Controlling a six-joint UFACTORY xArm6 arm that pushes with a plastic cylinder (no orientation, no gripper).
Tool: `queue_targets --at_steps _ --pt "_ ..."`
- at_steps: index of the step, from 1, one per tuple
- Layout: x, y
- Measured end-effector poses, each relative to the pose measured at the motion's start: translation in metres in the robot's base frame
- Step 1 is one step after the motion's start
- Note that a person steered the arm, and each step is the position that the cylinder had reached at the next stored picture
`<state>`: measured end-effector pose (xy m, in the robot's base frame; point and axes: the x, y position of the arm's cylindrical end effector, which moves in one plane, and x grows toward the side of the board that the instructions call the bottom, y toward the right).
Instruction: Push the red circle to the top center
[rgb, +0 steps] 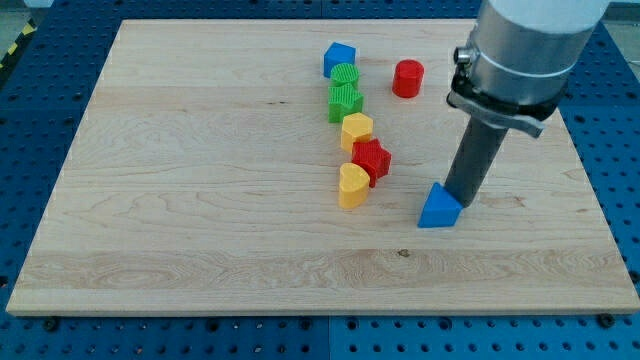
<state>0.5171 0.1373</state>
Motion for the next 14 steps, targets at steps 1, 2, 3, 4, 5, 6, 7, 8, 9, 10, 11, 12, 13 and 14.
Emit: queue_targets --at_steps 1,2,3,4,5,6,7,8,9,10,11,12,13,14 --pt "0.023 -0.010" --pt "0.031 -0.035" --pt "0.031 -0.055" --pt "0.030 -0.061" --pt "0.001 -0.061" --pt "-0.046 -0.054" --pt "-0.095 -0.052" --pt "-0.145 -0.052" --pt "-0.163 -0.040" --pt "-0.177 -0.015" --pt "-0.198 -0.009" --pt "-0.223 -0.009" --pt "-0.233 -0.008" --pt "-0.234 0.021"
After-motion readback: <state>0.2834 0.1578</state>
